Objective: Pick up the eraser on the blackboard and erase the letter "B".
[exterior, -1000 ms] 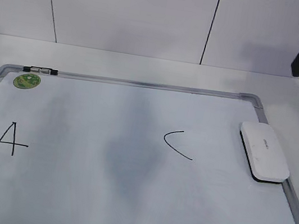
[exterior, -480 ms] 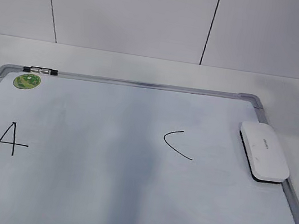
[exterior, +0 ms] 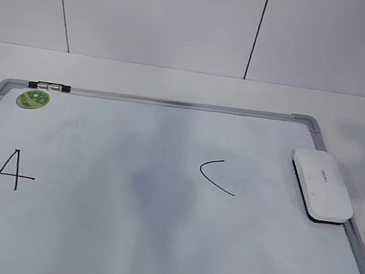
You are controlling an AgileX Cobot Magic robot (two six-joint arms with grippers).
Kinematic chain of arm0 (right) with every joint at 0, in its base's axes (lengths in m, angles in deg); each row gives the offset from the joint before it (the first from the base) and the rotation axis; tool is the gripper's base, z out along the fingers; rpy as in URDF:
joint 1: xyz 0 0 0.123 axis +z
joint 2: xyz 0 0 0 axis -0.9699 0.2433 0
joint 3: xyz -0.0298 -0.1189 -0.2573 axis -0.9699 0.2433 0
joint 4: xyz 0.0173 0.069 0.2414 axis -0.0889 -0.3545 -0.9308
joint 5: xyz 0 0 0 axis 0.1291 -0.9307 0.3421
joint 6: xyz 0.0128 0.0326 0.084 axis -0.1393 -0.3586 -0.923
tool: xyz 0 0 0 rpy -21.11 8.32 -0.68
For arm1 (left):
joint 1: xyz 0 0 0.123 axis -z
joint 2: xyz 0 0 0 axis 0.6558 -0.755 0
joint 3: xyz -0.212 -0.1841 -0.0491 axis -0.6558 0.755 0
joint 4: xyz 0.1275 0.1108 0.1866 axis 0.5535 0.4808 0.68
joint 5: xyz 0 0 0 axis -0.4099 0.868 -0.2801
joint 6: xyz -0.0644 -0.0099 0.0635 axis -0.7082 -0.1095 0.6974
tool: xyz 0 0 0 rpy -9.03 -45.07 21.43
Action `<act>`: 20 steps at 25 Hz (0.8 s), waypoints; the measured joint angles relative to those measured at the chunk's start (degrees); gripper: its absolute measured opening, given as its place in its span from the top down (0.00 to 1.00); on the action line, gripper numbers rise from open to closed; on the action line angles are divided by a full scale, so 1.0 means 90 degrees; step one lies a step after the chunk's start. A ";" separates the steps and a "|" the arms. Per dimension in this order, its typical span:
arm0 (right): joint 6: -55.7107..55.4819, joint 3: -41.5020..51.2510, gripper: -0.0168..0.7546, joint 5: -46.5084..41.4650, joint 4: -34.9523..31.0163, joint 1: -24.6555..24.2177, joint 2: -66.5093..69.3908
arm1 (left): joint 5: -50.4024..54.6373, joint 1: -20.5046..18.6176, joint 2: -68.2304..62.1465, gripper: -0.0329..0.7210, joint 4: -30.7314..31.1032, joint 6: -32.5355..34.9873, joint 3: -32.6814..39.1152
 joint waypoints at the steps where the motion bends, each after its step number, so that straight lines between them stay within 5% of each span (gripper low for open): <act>1: 0.0000 0.0069 0.47 -0.0002 0.0000 0.0000 -0.0159 | 0.0005 0.0000 0.0197 0.69 0.0060 0.0000 0.0051; 10: 0.0127 0.1017 0.47 -0.0031 0.0001 0.0000 -0.1375 | 0.0056 0.0000 0.1579 0.69 0.0150 0.0067 0.0803; 20: 0.0623 0.1897 0.47 -0.0041 0.0185 0.0000 -0.2118 | -0.0521 0.0023 0.3198 0.69 0.0103 0.0213 0.2637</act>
